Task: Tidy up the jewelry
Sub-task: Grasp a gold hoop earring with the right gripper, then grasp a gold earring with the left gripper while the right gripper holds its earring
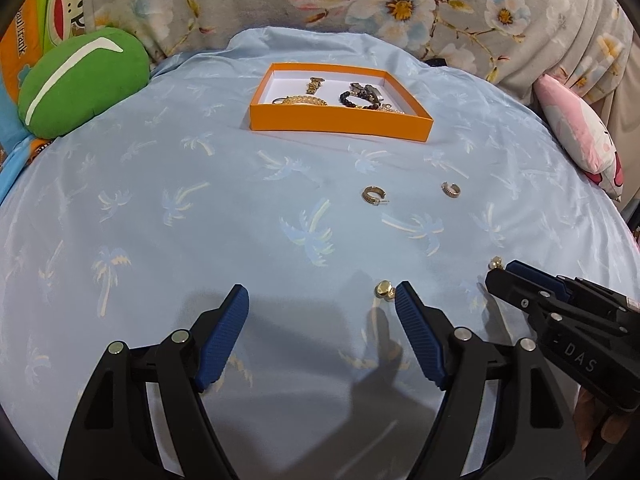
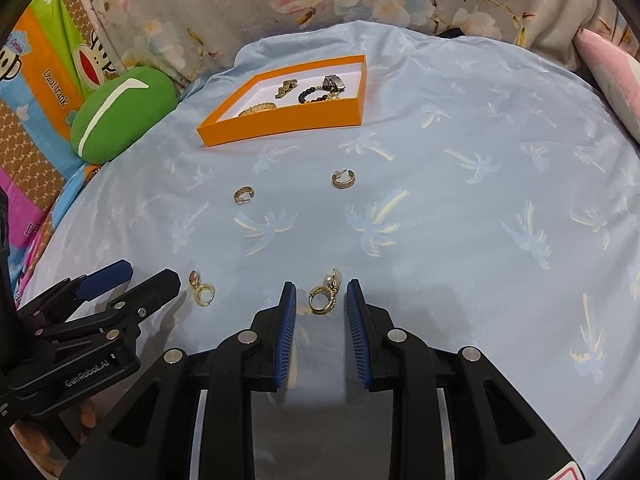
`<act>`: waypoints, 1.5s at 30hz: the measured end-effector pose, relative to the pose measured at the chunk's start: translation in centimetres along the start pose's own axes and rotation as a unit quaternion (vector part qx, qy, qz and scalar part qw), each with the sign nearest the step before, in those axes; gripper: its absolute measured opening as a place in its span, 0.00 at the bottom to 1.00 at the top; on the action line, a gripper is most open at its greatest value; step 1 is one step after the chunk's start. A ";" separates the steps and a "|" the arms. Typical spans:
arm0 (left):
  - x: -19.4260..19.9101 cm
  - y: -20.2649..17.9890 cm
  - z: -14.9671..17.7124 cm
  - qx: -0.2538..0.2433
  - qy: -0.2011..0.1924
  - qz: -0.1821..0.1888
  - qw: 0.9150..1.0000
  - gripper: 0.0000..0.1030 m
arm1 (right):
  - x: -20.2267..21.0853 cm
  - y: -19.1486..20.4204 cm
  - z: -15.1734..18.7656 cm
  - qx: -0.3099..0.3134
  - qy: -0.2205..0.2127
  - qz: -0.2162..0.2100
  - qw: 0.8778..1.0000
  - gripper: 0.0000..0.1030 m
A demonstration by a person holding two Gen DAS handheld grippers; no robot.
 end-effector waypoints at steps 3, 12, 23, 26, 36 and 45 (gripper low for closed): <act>0.0 -0.2 0.0 -0.004 0.001 0.000 1.000 0.71 | -0.1 0.0 0.0 0.000 0.002 0.012 1.000 0.11; -0.1 -0.5 0.0 -0.012 0.003 -0.005 1.000 0.71 | 0.4 -0.7 0.0 -0.017 -0.008 0.018 1.000 0.03; -0.7 -3.9 0.4 -0.035 0.015 -0.005 0.999 0.65 | 1.5 -1.7 0.1 -0.029 -0.027 0.018 0.999 0.03; -1.1 -4.2 0.2 -0.032 0.019 -0.018 0.999 0.51 | 1.6 -2.1 0.2 -0.034 -0.027 0.013 0.999 0.03; -0.9 -2.8 0.3 -0.029 0.018 -0.047 0.998 0.34 | 1.8 -2.6 0.5 -0.046 -0.028 -0.009 0.999 0.03; -0.6 -1.9 0.2 -0.015 0.015 -0.041 0.999 0.15 | 1.5 -2.9 0.4 -0.054 -0.024 -0.025 0.998 0.03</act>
Point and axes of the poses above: each gripper's, at about its wrist camera, not at the fingertips, and x roughly against the way its jaws point, y to its left, z to its underside, the point moved 3 cm from there along -x, roughly the way its jaws point, and after that the axes turned 3 degrees about y, right-handed, at the moved point
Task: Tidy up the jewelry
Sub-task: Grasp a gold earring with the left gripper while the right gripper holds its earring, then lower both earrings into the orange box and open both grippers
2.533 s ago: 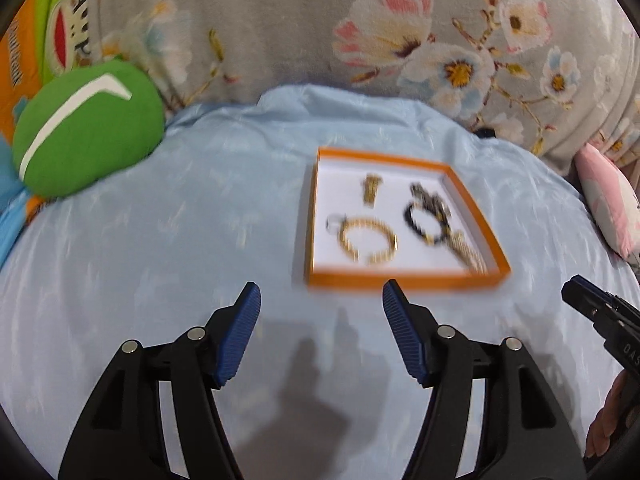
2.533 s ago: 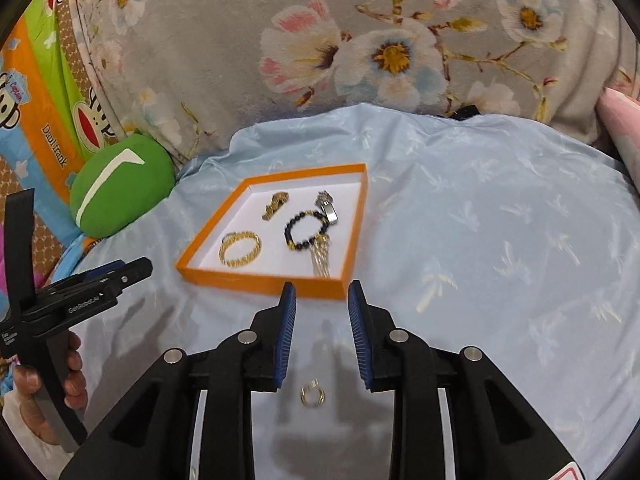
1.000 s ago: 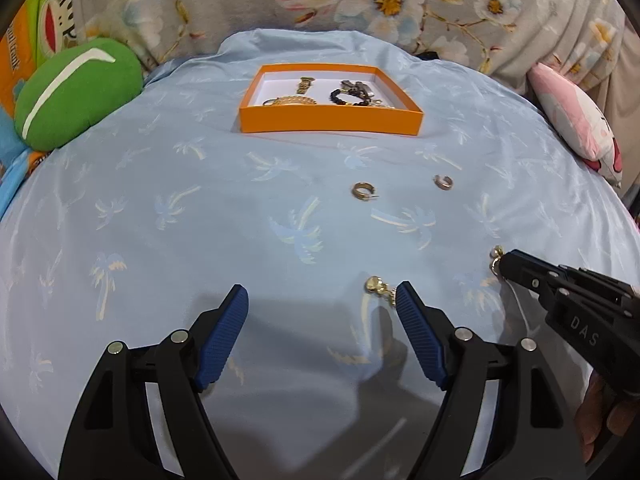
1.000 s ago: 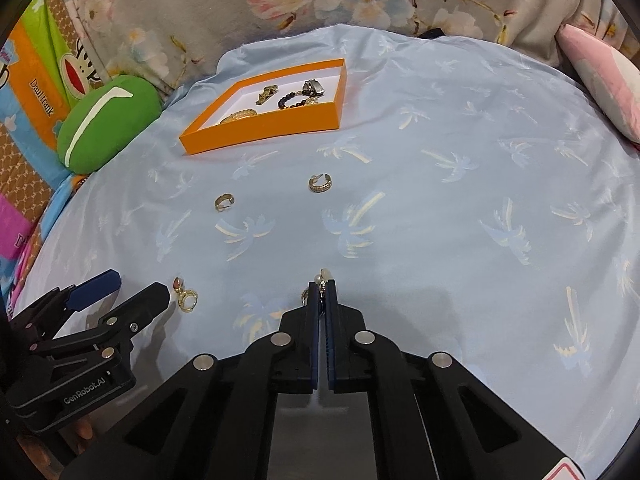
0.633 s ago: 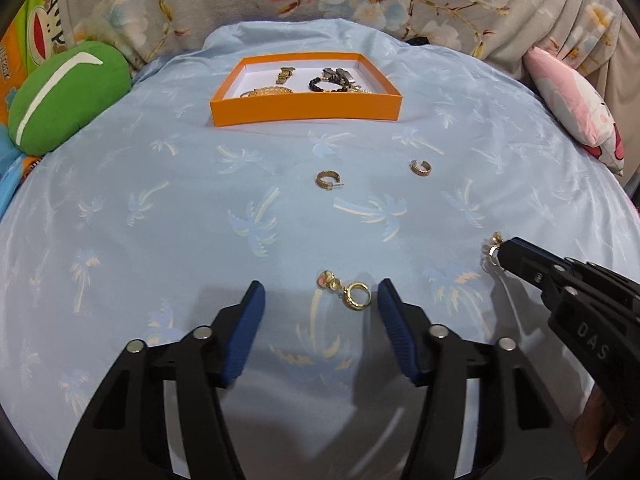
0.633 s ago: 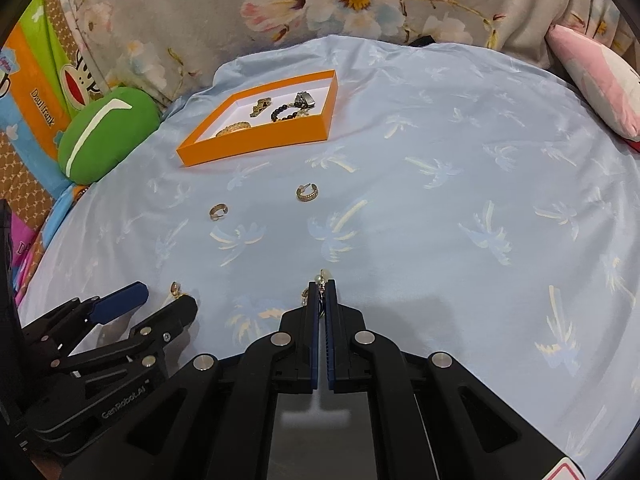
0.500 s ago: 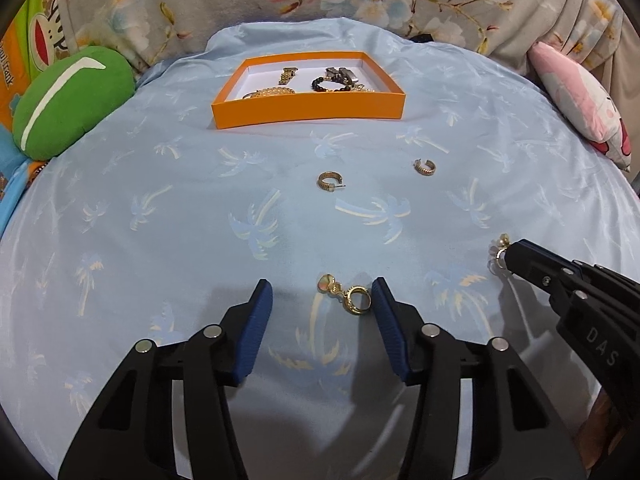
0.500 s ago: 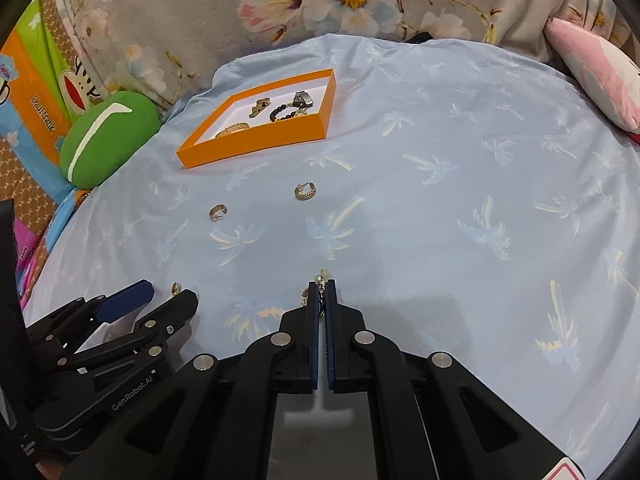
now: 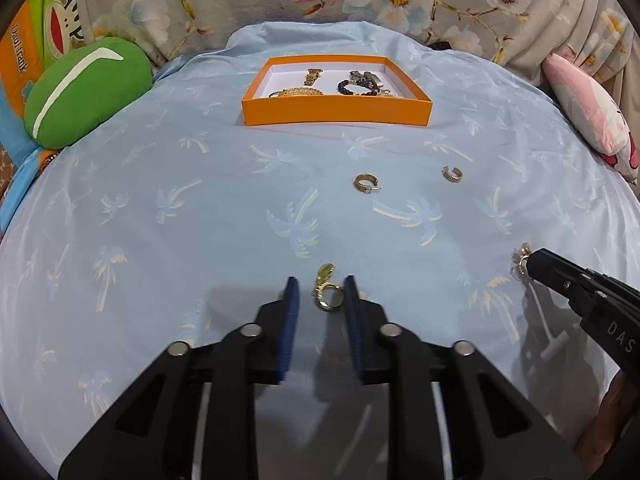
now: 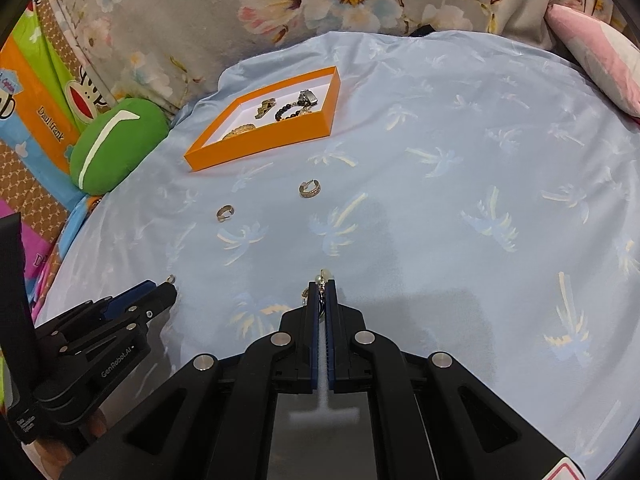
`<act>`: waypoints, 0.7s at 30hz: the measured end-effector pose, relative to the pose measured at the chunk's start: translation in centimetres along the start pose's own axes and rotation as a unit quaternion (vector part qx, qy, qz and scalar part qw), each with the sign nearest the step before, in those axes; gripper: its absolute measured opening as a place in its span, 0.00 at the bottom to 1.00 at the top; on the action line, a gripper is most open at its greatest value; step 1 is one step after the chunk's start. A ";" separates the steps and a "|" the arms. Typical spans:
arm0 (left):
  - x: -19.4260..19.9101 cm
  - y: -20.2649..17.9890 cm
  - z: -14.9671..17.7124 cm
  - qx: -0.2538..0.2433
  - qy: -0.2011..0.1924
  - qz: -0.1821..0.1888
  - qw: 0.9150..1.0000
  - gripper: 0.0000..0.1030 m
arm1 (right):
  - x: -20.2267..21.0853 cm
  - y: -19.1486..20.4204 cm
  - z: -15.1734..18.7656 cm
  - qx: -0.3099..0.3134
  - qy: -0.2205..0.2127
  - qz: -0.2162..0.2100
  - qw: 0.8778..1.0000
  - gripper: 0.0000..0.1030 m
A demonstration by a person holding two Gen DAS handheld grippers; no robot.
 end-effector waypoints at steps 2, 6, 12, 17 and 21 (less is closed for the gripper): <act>0.0 0.1 -0.1 0.004 0.000 0.005 1.000 0.12 | 0.1 0.1 0.0 0.000 -0.001 -0.001 1.000 0.03; 0.0 0.1 -0.1 0.006 0.002 0.018 1.000 0.11 | 0.1 0.0 0.0 0.000 -0.002 -0.002 1.000 0.03; 0.2 0.0 0.0 0.010 0.006 0.034 0.999 0.11 | 0.3 0.1 0.0 0.000 -0.006 -0.004 1.000 0.03; 0.6 0.1 -0.2 0.013 0.005 0.038 0.999 0.11 | 0.5 0.2 -0.1 0.004 -0.013 -0.007 1.000 0.03; 1.1 0.3 -0.7 0.015 0.001 0.041 0.999 0.11 | 0.9 0.3 -0.5 0.000 -0.016 -0.020 1.000 0.03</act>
Point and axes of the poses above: each gripper's, at about its wrist camera, not at the fingertips, and x roughly against the way its jaws point, y to its left, z to its underside, the point moved 3 cm from there along -x, roughly the way its jaws point, and after that the axes turned 3 degrees about y, right-handed, at the moved point
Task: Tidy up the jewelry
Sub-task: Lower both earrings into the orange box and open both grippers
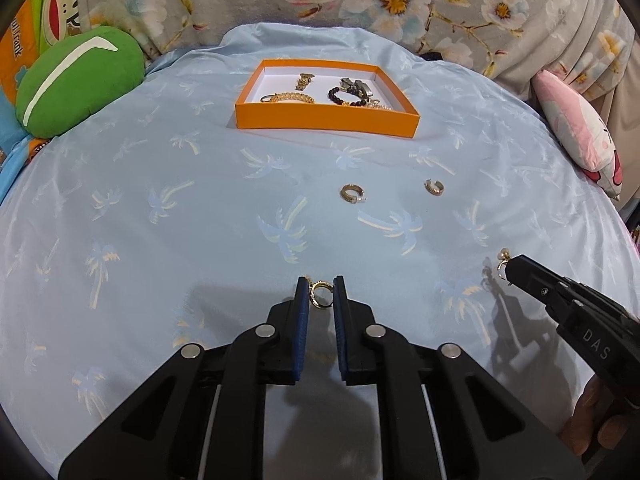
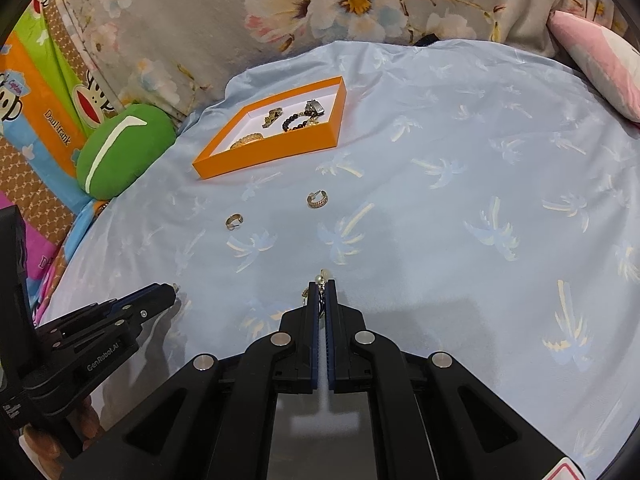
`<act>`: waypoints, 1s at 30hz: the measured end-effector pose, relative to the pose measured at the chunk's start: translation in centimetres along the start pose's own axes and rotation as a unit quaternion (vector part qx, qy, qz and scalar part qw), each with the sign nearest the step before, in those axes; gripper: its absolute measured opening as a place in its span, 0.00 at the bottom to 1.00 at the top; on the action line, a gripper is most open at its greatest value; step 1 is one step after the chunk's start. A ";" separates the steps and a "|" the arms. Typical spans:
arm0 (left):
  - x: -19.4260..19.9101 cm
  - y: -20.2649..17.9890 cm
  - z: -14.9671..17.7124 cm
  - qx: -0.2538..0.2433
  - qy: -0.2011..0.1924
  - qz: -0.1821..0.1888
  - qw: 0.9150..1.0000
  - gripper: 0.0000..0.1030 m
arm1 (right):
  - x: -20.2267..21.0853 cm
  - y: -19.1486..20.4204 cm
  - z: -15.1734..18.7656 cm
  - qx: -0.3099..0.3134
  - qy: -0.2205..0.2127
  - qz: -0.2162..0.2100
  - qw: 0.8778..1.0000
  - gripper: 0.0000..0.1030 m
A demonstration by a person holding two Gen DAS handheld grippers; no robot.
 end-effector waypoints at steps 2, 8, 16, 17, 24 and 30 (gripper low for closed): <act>0.3 0.1 -0.4 0.001 -0.004 0.001 1.000 0.11 | 0.2 0.0 -0.4 -0.003 -0.003 -0.007 1.000 0.03; 1.0 0.6 -2.2 -0.001 -0.020 0.001 1.000 0.11 | 0.7 0.7 -2.6 0.012 -0.020 -0.004 1.000 0.03; 1.2 2.1 -7.7 -0.007 -0.053 -0.014 0.998 0.11 | -0.5 2.4 -8.0 0.049 -0.042 -0.005 0.998 0.03; 1.1 2.3 -8.6 -0.007 -0.057 -0.015 0.998 0.11 | -0.8 2.7 -8.8 0.053 -0.044 -0.006 0.998 0.03; -1.1 3.5 -16.0 -0.015 -0.085 -0.027 0.996 0.11 | -5.0 5.0 -14.9 0.083 -0.049 -0.011 0.995 0.03; -4.7 3.4 -22.1 -0.021 -0.095 -0.024 0.995 0.11 | -9.9 6.0 -19.1 0.087 -0.036 -0.018 0.995 0.03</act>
Point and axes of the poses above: each gripper's, at about its wrist camera, not at the fingertips, and x roughly against the way its jaws point, y to its left, z to its underside, the point moved 3 cm from there along -x, roughly the way its jaws point, and after that the axes turned 3 degrees about y, right-handed, at the moved point
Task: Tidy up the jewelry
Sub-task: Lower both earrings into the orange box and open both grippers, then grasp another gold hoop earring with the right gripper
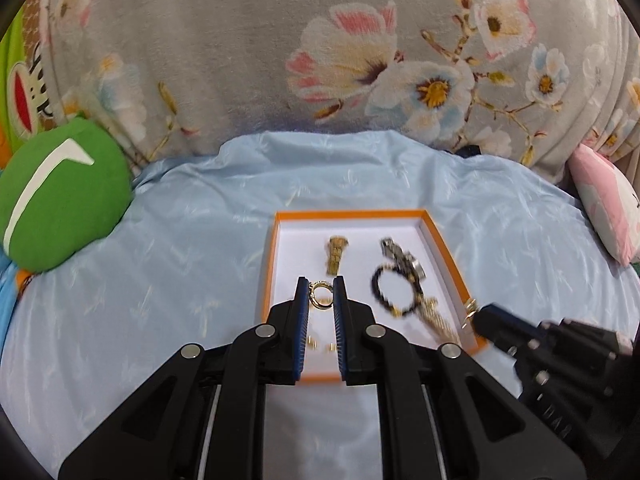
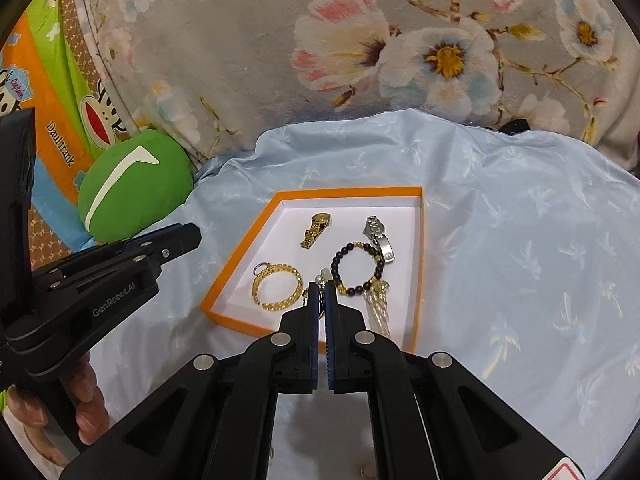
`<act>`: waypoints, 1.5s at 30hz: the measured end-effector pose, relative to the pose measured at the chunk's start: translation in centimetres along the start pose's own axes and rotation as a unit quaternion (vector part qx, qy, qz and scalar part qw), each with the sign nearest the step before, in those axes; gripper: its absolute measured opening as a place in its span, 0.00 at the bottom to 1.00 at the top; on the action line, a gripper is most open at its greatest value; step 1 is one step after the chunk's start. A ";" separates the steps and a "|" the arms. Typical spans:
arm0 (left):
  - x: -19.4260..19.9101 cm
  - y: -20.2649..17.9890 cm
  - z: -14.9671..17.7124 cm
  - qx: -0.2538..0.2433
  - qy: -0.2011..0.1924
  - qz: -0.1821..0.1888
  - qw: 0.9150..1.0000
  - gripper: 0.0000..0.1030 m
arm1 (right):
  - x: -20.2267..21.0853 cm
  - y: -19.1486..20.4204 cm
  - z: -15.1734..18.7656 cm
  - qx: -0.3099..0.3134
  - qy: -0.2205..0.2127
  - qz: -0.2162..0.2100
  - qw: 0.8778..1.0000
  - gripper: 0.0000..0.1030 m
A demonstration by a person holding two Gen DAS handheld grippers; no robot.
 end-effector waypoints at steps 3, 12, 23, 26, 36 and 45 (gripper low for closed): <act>-3.1 -0.4 -1.8 -0.006 0.009 0.003 1.000 0.11 | -2.2 0.0 -1.2 0.004 0.003 0.007 1.000 0.03; -8.9 -0.6 -3.3 0.009 0.023 0.007 1.000 0.19 | -6.1 -1.5 -2.8 -0.007 0.004 -0.002 1.000 0.06; -2.6 2.0 1.5 0.028 -0.003 -0.030 0.999 0.39 | 0.1 -2.8 1.5 -0.015 -0.012 0.009 1.000 0.07; -0.6 2.1 5.2 0.027 0.008 -0.025 0.999 0.46 | 1.8 -3.2 4.6 -0.020 -0.002 0.018 1.000 0.11; 2.3 1.4 14.2 0.062 0.060 -0.002 0.996 0.46 | 4.0 -3.1 12.0 -0.026 0.031 0.050 0.998 0.20; 3.6 0.7 15.2 0.053 0.047 -0.015 0.997 0.64 | 3.0 -3.2 13.0 -0.044 0.065 0.054 0.995 0.31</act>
Point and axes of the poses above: each gripper's, at about its wrist camera, not at the fingertips, and x roughly against the way its jaws point, y to its left, z to its underside, the point moved 3 cm from there along -x, roughly the way its jaws point, and after that the axes turned 3 degrees about y, right-handed, at the moved point
